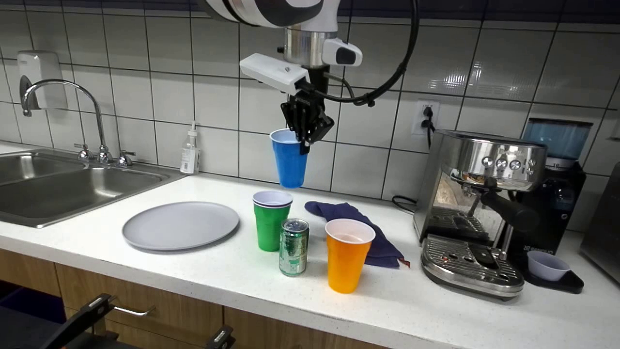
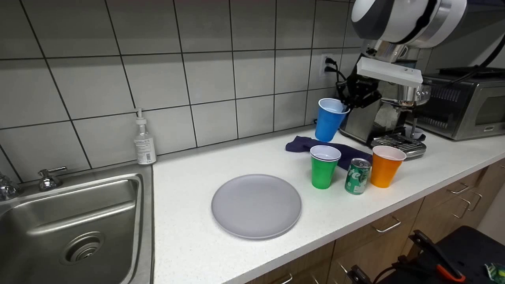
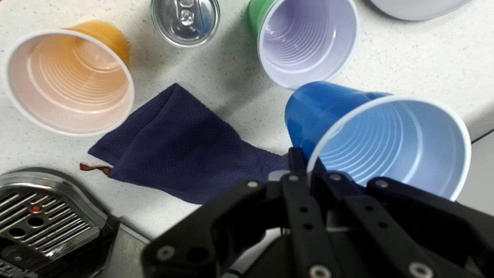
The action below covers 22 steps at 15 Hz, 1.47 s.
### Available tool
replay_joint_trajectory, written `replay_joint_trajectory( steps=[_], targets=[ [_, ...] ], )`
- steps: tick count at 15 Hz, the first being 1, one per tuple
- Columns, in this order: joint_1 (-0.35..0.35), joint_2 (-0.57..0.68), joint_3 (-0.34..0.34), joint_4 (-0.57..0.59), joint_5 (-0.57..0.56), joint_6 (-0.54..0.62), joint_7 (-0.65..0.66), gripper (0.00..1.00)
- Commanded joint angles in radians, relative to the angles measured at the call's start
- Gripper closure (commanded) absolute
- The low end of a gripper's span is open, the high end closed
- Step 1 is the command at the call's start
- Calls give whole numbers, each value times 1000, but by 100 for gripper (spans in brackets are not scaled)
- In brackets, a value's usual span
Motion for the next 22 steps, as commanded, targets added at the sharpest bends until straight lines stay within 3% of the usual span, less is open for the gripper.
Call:
replay_joint_trajectory(
  steps=[1,22],
  targets=[
    [-5,-55,13,-28,19,-64,-57,99],
    [-8,-11,48,-36,-4,-96,-28,99]
  ],
)
